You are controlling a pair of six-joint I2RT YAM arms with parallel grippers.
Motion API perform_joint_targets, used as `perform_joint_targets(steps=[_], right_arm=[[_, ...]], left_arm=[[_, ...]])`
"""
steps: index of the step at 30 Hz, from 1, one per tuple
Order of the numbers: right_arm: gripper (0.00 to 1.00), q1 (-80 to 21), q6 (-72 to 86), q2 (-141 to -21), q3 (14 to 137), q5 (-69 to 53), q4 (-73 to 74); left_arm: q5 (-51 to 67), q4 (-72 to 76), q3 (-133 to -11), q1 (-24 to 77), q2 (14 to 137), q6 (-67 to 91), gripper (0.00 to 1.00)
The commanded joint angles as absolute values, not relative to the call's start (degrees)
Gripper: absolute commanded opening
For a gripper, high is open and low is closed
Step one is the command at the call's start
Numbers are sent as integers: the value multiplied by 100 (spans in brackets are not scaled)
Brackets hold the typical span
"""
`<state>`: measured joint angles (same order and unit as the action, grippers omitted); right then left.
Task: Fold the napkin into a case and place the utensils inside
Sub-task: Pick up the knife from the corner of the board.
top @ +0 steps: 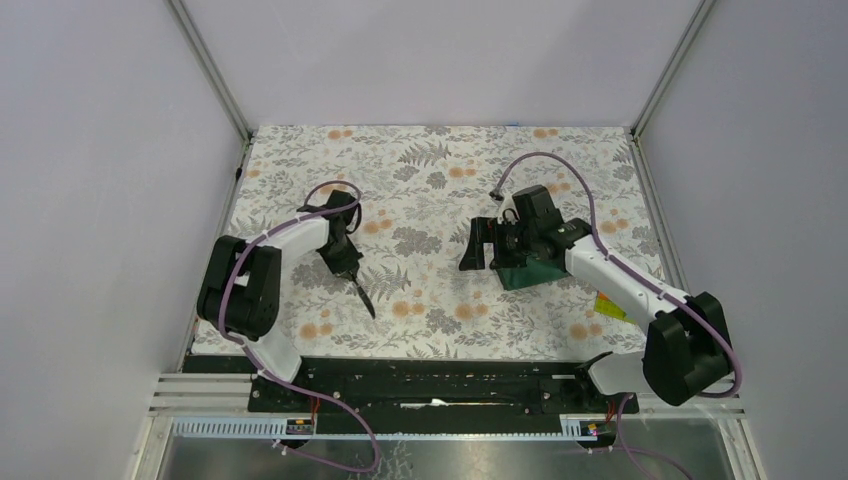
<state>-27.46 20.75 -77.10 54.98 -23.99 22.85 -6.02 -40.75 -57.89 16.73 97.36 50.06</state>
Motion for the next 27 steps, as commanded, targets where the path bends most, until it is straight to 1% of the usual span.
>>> perform_joint_targets(steps=[1,7,13,16,20,21,22,23,24,25,27], right_arm=[[99,-2810,2333,-7797,5073,-3066,1430],[99,-3207,2897,-8120,4694,-3322,544],[99,-3572,3106,-8365,4628,-3272,188],[99,-3769,3379,-8500,4519,-3322,-343],[99,-3917,3533,-8758,4531,-3316,-598],[98,-3920,3544,-8785,4535,-3303,-593],[98,-3924,3539,-8789,4544,-3259,-547],[98,-3920,3512,-8777,4558,-3210,-485],[99,-3920,3489,-8761,4563,-3168,-434],[99,-3920,3469,-8743,4563,-3145,-416],[99,-3920,3475,-8715,4568,-3089,-418]], left_arm=[[148,-4110,-5367,1627,9569,5701,0],[637,-4122,-5344,1606,9195,6172,0],[800,-4226,-5244,1608,8820,6507,0],[882,-4221,-5187,1605,8627,6661,0],[829,-4264,-5381,1631,8658,6114,0],[609,-4440,-5472,1654,8671,6007,15],[457,-4690,-5540,1655,8678,5985,41],[432,-4802,-5561,1655,8669,6042,66],[547,-4829,-5544,1654,8645,6186,84],[764,-4755,-5494,1647,8607,6355,89],[1194,-4533,-5434,1652,8629,6678,89]])
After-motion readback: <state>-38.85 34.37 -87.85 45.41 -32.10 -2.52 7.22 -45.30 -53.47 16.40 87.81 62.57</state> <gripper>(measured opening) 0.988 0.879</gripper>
